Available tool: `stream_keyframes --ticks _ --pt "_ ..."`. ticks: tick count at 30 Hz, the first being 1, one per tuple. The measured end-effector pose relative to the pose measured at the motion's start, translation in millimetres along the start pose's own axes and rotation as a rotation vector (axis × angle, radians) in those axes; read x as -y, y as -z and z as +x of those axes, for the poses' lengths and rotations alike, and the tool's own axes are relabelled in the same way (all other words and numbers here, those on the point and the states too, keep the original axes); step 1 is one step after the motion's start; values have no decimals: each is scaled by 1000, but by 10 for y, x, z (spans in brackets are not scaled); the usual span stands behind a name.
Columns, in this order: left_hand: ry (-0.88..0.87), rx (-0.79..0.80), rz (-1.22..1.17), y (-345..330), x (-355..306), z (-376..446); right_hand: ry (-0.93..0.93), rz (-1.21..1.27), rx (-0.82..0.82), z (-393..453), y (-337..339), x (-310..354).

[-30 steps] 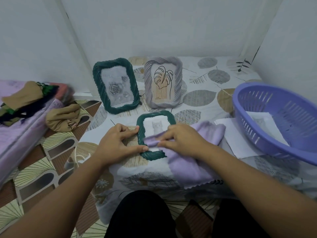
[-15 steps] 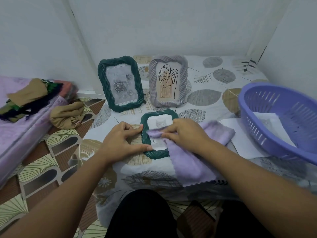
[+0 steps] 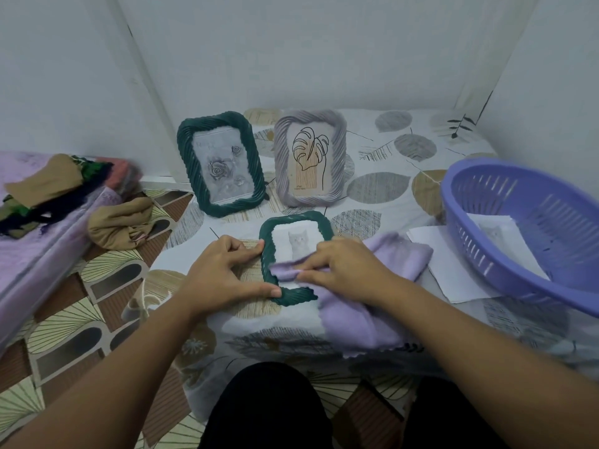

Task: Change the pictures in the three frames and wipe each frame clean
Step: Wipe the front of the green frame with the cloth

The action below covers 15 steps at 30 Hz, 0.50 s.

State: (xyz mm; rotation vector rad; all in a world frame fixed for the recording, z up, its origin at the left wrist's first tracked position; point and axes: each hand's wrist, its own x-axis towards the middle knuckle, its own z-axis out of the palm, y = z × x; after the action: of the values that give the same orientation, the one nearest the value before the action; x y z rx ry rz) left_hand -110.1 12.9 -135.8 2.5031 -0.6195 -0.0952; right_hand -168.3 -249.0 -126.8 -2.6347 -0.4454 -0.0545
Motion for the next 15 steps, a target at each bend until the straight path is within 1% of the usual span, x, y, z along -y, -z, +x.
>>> stream_keyframes --ticks 2,5,6,7,10,11,12,15 --pt "4 -4 -18 4 1 -7 -3 30 11 -38 38 -66" --pt "-1 -8 -6 -1 -11 -6 -83 -29 -92 118 45 17" --pt "-6 -11 -5 -2 -14 -7 -85 -43 -96 169 23 78" --pt "-12 -15 -5 0 -15 -6 -61 -31 -68 198 -5 131" --pt "-16 -20 -1 4 -17 -14 24 94 99 129 14 109" --pt "-13 -19 -2 5 -20 -18 20 113 116 101 46 53" --pt "-11 -17 -3 5 -22 -19 0 105 92 107 67 4" --pt "-3 -7 2 5 -25 -16 -109 6 -104 271 21 43"
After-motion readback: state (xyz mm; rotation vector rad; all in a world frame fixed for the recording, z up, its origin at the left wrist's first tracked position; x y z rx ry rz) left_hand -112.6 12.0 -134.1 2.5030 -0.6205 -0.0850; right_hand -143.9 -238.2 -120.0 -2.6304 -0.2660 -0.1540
